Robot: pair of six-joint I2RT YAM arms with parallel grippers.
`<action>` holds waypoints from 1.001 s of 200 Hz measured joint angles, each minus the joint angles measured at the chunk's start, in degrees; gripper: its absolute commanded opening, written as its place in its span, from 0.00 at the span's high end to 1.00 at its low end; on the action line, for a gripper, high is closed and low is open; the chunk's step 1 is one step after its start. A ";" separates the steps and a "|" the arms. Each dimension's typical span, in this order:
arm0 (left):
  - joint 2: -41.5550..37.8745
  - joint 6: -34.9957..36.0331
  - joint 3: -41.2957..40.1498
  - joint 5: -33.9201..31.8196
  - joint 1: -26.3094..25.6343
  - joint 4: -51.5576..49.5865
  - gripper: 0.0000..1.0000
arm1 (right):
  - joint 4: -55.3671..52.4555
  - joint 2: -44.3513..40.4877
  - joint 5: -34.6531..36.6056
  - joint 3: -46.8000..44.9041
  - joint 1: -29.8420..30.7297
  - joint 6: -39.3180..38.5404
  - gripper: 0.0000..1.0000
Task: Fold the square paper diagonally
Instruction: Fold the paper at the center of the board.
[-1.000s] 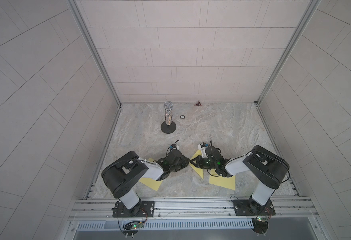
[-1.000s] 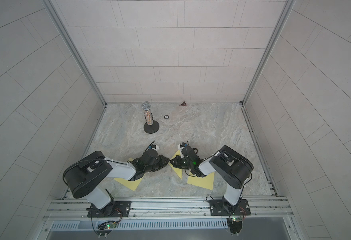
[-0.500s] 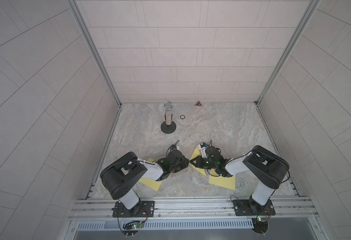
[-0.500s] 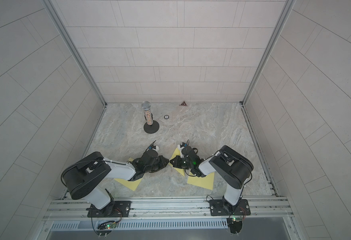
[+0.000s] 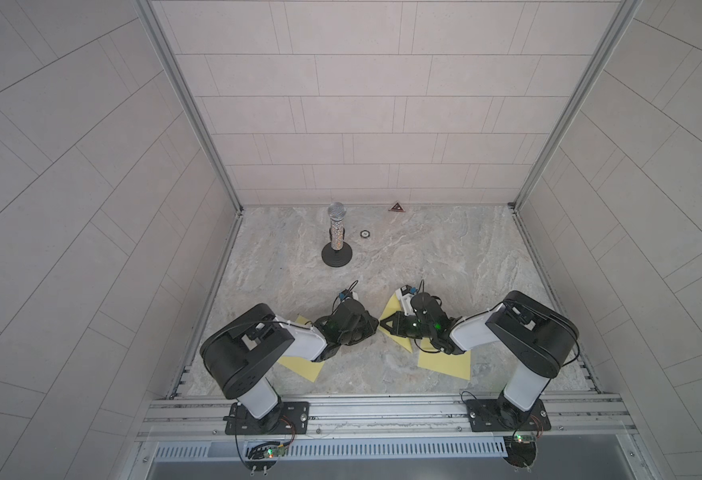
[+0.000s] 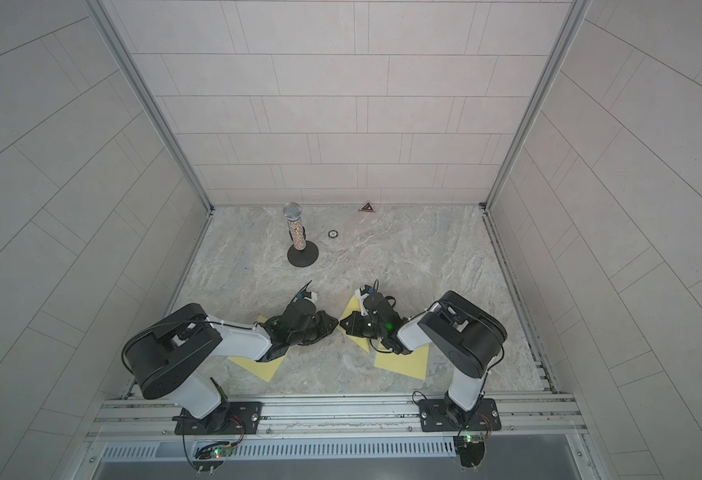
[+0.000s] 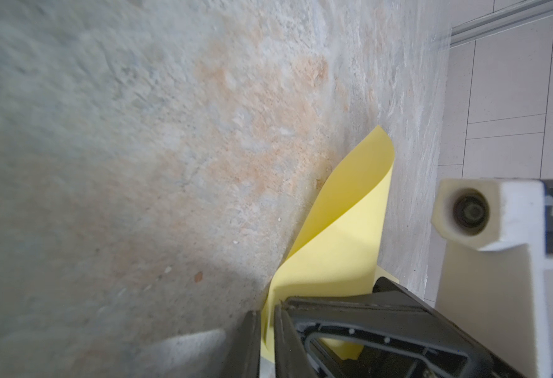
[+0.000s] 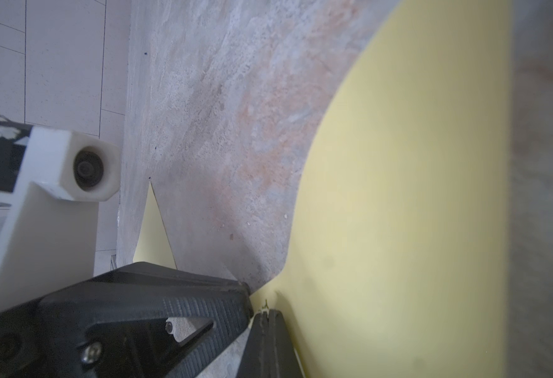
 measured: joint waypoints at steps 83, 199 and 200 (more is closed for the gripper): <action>-0.20 -2.97 0.00 0.39 -0.76 -0.22 0.84 | 1.66 0.07 -0.28 -0.98 0.00 0.02 1.00; 0.44 -4.22 0.13 -1.73 -2.08 0.72 0.91 | 3.26 0.33 -0.24 -1.66 -0.26 0.07 1.00; 0.39 -4.13 0.15 -1.81 -2.10 0.48 0.90 | 3.28 0.35 -0.24 -1.66 -0.26 0.07 1.00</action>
